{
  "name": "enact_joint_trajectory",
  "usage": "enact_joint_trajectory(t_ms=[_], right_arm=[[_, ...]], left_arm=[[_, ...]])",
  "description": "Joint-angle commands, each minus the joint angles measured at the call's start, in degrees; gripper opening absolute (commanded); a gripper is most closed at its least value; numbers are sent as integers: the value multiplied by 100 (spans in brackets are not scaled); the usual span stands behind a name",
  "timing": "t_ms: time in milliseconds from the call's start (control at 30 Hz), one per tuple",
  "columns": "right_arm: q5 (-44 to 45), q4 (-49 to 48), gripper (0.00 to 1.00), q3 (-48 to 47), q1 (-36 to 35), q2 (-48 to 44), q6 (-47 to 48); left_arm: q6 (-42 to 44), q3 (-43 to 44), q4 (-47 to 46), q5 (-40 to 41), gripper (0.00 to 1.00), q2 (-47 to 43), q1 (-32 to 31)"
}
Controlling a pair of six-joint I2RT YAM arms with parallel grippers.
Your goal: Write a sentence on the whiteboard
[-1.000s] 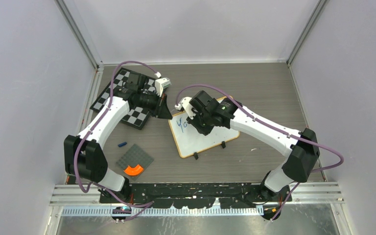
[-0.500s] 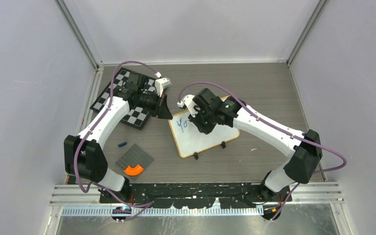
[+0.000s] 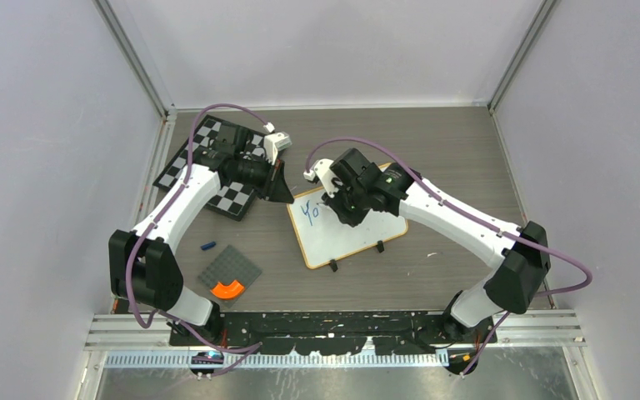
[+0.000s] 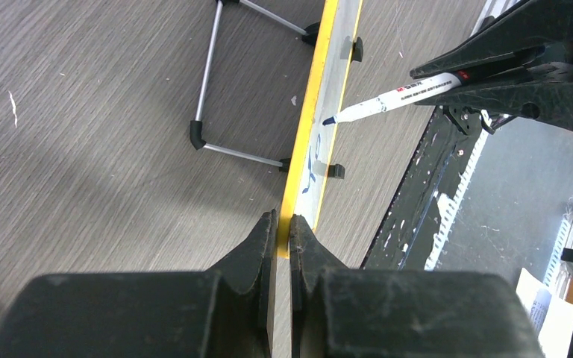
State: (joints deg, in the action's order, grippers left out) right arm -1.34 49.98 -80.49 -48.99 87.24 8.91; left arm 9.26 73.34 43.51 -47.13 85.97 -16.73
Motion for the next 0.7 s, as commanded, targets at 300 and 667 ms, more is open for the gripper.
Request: enact_joint_trajectory(t_ms=[300, 667], right_arm=[[-76, 64, 0, 136, 74, -32, -59], [-123, 120, 0, 357, -2, -111, -47]], left_arm=[[-1, -22, -62, 64, 0, -20, -14], [-7, -39, -65, 64, 0, -46, -13]])
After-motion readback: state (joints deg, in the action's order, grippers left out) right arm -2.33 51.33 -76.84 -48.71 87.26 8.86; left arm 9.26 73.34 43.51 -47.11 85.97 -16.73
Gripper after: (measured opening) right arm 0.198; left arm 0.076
